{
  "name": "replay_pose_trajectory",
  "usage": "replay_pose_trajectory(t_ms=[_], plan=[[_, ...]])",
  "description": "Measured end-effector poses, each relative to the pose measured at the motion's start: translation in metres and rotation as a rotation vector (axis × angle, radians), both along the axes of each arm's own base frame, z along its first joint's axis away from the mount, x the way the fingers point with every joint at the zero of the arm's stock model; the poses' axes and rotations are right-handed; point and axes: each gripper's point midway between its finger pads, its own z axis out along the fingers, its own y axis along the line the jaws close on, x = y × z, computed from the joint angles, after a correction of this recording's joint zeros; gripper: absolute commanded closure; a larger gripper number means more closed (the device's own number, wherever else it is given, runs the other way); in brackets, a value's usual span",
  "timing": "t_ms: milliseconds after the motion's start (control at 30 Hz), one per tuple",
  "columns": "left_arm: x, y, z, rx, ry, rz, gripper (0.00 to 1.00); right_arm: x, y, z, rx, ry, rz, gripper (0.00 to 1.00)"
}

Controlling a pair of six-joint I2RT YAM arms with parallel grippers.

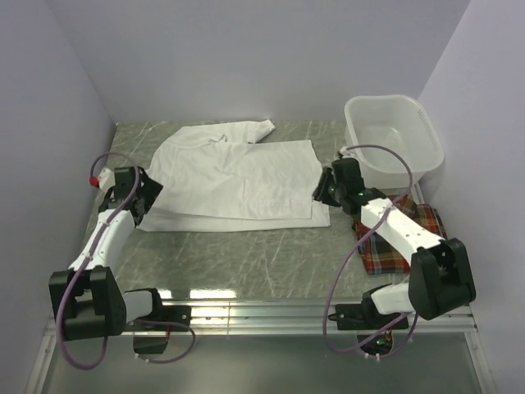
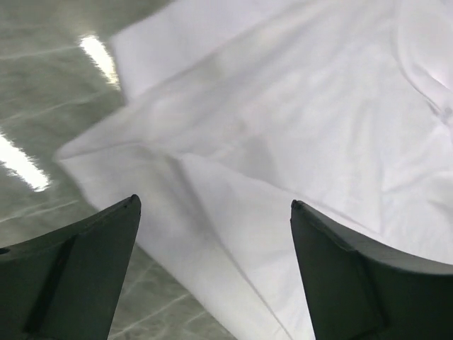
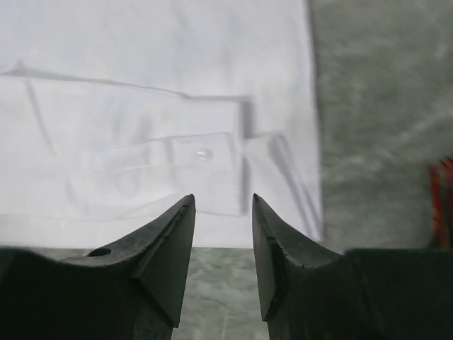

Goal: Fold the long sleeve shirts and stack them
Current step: Fold the shirt

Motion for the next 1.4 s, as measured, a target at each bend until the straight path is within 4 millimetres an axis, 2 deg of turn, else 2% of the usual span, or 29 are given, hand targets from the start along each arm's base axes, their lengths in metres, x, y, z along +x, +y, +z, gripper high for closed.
replay_pose_trajectory(t_ms=[67, 167, 267, 333, 467, 700, 833, 933, 1067, 1267, 1400], plan=[[0.014, -0.018, 0.014, 0.045, -0.023, -0.075, 0.14, 0.009, 0.023, 0.013, -0.02, -0.035, 0.071, 0.53], [0.032, -0.043, 0.019, 0.096, -0.013, -0.173, 0.21, 0.018, 0.051, 0.011, -0.048, -0.029, 0.152, 0.57], [0.047, -0.064, 0.004, 0.121, 0.036, -0.251, 0.29, 0.024, 0.07, -0.008, -0.085, 0.018, 0.205, 0.58], [0.053, -0.069, -0.014, 0.131, 0.09, -0.279, 0.32, 0.024, 0.081, -0.026, -0.115, 0.069, 0.24, 0.58], [0.054, -0.068, -0.048, 0.147, 0.197, -0.298, 0.43, 0.016, 0.094, -0.054, -0.154, 0.143, 0.294, 0.59], [0.046, -0.059, -0.084, 0.177, 0.331, -0.292, 0.46, 0.0, 0.094, -0.081, -0.18, 0.231, 0.326, 0.59], [0.044, -0.051, -0.086, 0.175, 0.346, -0.27, 0.45, -0.006, 0.093, -0.088, -0.178, 0.247, 0.328, 0.59], [0.042, -0.042, -0.087, 0.163, 0.352, -0.244, 0.4, -0.013, 0.092, -0.088, -0.171, 0.251, 0.336, 0.6], [0.024, -0.039, -0.087, 0.141, 0.36, -0.24, 0.34, -0.038, 0.091, -0.088, -0.153, 0.29, 0.368, 0.6], [-0.031, -0.042, -0.088, 0.083, 0.407, -0.261, 0.25, -0.096, 0.093, -0.089, -0.103, 0.409, 0.454, 0.6], [-0.059, -0.044, -0.088, 0.034, 0.422, -0.266, 0.19, -0.119, 0.099, -0.091, -0.09, 0.442, 0.503, 0.59]])
